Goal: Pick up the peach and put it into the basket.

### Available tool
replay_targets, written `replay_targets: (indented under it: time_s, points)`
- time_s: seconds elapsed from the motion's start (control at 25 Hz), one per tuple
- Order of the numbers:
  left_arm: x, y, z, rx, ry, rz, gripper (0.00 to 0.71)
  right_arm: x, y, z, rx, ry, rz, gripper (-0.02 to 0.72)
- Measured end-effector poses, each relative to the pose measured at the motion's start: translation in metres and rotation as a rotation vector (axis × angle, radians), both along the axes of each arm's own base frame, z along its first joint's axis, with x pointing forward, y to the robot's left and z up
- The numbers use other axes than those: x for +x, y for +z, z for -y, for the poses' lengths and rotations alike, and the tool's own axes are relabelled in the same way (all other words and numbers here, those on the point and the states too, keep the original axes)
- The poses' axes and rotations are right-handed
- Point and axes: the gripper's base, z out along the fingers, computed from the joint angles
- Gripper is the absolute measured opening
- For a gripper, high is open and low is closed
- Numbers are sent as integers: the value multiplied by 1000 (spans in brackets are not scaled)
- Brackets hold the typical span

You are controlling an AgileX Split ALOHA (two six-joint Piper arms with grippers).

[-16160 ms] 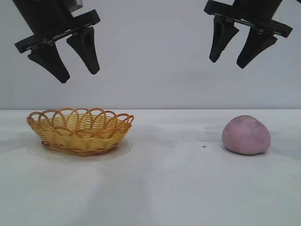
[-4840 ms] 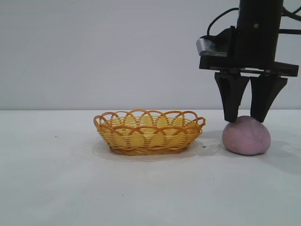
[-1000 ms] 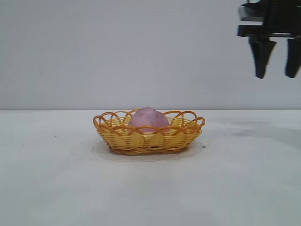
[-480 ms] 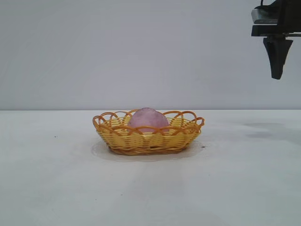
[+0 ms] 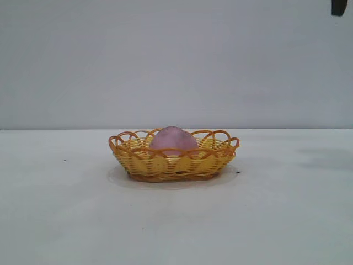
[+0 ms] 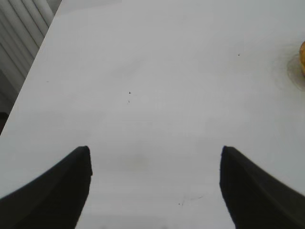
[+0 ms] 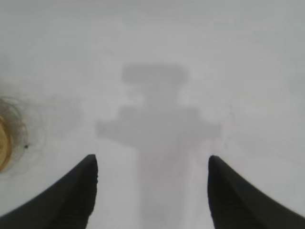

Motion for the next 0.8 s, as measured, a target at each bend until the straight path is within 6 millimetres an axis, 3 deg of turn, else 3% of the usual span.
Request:
replay_targets:
  time_s: [0.16,0.32,0.6,0.8]
  points:
    - [0,0,0,0,0,0,545,-39,33,5,11,-2,86,421]
    - [0,0,0,0,0,0,545,-87,48,10,17,-2,131,421]
    - [0,0,0,0,0,0,545,-182,46,22,28,-12,198,421]
    - [0,0,0,0,0,0,545,-243,30,30,50,-43,261,421]
